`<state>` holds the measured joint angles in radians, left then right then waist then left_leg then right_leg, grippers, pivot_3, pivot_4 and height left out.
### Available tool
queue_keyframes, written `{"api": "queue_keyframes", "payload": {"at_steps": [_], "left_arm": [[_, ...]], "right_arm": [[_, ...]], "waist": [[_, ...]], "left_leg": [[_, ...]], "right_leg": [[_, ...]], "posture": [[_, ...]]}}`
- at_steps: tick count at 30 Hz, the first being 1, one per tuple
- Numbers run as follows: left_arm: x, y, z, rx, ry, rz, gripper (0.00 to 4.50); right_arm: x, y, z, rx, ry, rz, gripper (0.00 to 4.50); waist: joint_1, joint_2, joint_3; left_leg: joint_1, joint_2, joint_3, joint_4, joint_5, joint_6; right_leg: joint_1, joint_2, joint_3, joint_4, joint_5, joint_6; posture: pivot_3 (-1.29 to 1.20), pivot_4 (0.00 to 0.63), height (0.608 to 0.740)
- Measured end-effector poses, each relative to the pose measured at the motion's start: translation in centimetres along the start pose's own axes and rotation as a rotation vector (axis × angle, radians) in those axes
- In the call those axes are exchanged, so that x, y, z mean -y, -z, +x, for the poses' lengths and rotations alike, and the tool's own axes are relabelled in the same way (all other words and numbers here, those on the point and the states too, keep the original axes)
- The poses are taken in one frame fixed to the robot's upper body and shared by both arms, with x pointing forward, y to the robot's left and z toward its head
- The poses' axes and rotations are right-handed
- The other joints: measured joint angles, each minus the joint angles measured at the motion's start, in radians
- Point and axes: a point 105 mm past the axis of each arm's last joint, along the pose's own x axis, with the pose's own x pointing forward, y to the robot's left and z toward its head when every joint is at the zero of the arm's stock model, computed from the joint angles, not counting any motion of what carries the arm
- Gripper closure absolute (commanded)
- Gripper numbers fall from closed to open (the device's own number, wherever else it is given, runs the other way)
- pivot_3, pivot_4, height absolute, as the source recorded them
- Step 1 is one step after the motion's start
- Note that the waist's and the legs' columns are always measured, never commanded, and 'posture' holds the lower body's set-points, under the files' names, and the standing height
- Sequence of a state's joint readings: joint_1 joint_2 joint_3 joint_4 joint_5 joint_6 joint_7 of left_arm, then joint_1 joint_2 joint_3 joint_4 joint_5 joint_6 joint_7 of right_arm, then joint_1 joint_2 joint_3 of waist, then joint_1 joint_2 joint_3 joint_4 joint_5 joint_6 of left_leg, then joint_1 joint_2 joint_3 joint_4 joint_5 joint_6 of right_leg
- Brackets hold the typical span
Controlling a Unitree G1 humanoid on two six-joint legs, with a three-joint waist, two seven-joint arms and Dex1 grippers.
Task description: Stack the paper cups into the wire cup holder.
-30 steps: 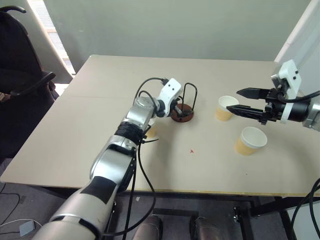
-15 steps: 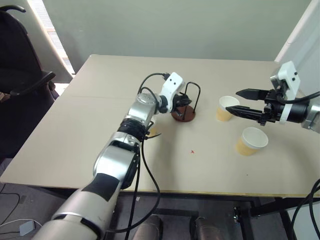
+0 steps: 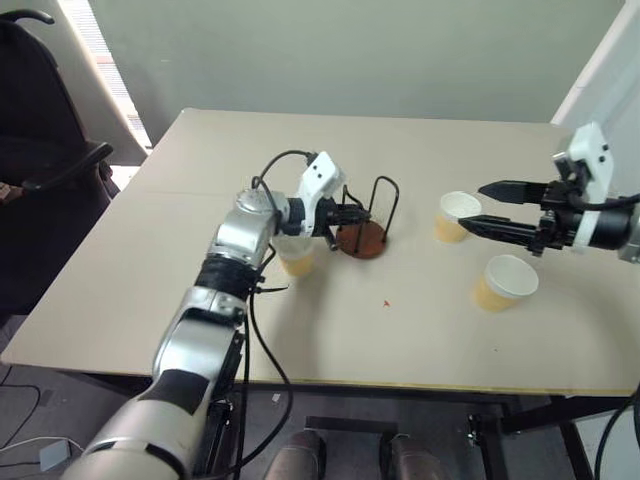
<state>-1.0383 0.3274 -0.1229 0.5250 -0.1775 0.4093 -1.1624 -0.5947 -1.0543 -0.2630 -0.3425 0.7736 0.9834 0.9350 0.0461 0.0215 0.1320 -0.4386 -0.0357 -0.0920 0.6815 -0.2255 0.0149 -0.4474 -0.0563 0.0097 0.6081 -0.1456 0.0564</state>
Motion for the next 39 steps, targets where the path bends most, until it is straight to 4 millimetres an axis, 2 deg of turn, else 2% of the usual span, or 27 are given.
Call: {"api": "queue_keyframes", "payload": {"at_steps": [5,10,14,20,27,31,34,39], "left_arm": [[3.8,-1.5,0.0,0.005,0.21,0.056,4.47],[5.6,-0.1,0.4,-0.036,0.301,0.051,4.47],[6.5,1.1,0.9,-0.064,0.34,0.044,4.47],[7.3,1.2,1.9,-0.044,0.374,0.061,4.47],[7.8,2.9,1.6,-0.091,0.405,0.095,4.47],[7.5,4.0,1.0,-0.14,0.396,0.11,3.31],[7.3,5.2,0.9,-0.165,0.372,0.086,2.22],[6.9,4.7,0.5,-0.164,0.336,0.124,0.5]], "right_arm": [[-1.4,-1.5,-1.8,-0.023,-0.042,-0.037,0.76],[-2.1,-1.4,-2.1,-0.03,-0.063,-0.021,0.76],[-2.6,-0.9,-1.9,-0.042,-0.063,-0.017,0.76],[-2.8,-0.4,-1.6,-0.047,-0.057,-0.009,0.76],[-2.7,-0.6,-1.5,-0.035,-0.054,-0.025,0.76],[-2.8,-0.6,-1.3,-0.031,-0.059,-0.031,0.76],[-2.8,-0.5,-0.8,-0.026,-0.067,-0.04,0.76],[-2.2,-0.3,0.0,-0.022,-0.065,-0.056,0.76]], "waist": [[0.001,0.0,0.0],[0.0,0.0,0.0],[0.0,0.0,0.0],[0.0,0.0,0.0],[-0.001,0.0,0.0],[-0.001,0.001,0.0],[-0.001,0.0,0.0],[-0.002,0.0,0.0]], "left_leg": [[0.0,-0.002,0.0,0.0,-0.001,0.001],[0.002,-0.001,0.0,0.0,-0.001,0.001],[0.002,-0.001,0.0,0.001,0.0,0.003],[0.002,-0.003,0.001,0.001,0.0,0.005],[0.002,-0.004,0.001,0.001,0.0,0.006],[0.002,-0.004,0.002,0.001,-0.001,0.007],[0.002,-0.004,0.003,0.001,-0.001,0.007],[0.002,-0.004,0.004,0.001,-0.002,0.008]], "right_leg": [[0.001,-0.002,0.001,0.0,0.0,0.001],[0.001,-0.002,0.001,0.001,-0.001,0.001],[0.002,-0.002,0.002,0.0,0.0,0.002],[0.002,-0.002,0.007,0.0,0.001,0.005],[0.002,-0.001,0.01,0.0,-0.001,0.008],[0.002,-0.001,0.013,0.0,-0.001,0.01],[0.002,-0.001,0.014,-0.001,-0.001,0.01],[0.002,-0.001,0.015,-0.001,-0.001,0.01]], "posture": [[0.0,0.15,0.74],[0.0,0.15,0.74],[0.0,0.15,0.74],[0.0,0.15,0.74],[0.0,0.15,0.74],[0.0,0.15,0.74],[0.0,0.15,0.74],[0.0,0.15,0.74]]}}
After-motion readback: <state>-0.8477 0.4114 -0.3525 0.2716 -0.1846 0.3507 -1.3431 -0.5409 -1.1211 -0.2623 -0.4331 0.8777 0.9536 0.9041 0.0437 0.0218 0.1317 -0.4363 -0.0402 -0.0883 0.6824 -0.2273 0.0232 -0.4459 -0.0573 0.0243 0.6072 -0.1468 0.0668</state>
